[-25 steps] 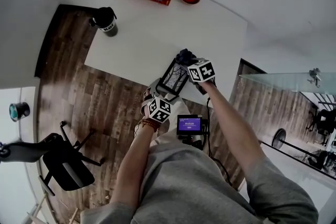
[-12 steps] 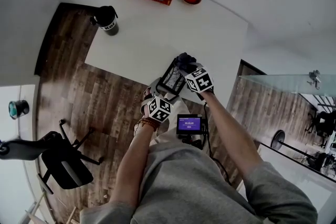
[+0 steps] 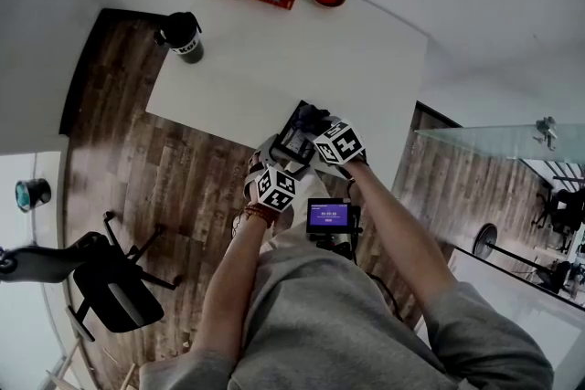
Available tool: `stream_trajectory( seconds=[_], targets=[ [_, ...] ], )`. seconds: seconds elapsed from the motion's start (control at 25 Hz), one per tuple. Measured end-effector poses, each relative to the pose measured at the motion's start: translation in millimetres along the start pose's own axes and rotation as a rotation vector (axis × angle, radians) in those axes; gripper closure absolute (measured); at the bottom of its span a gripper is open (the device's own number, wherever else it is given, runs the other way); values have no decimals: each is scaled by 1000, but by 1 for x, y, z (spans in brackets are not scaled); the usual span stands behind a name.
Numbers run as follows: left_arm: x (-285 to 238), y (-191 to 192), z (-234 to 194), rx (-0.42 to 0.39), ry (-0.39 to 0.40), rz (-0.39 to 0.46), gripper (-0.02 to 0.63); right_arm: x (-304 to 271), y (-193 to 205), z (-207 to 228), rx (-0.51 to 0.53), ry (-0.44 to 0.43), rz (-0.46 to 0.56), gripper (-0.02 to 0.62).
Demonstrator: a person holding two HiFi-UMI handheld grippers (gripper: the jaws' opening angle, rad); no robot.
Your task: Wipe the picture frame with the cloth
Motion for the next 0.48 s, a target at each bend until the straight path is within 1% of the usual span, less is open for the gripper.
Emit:
stream_trajectory(
  seconds=[0.16,0.36,0.48],
  targets=[
    [-1,0,0,-1,0,-1,87,-1,3,-5,-64,-66,12,491],
    [-1,-1,-1,-2,-1,1,89,-3,5,-15,-96,-140,5,492],
    [-1,-1,-1,-3,1,1,89,-5,8,-23,-95,-168,3,494]
  ],
)
Point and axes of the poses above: the fingertips, and each gripper's own axes: x backward along the fingers, z to its right, y out of its underside, the point moved 7 cm from there along x, backward along the fingers, and after that the axes turned 8 degrees about -y, right-handed, at the moved point
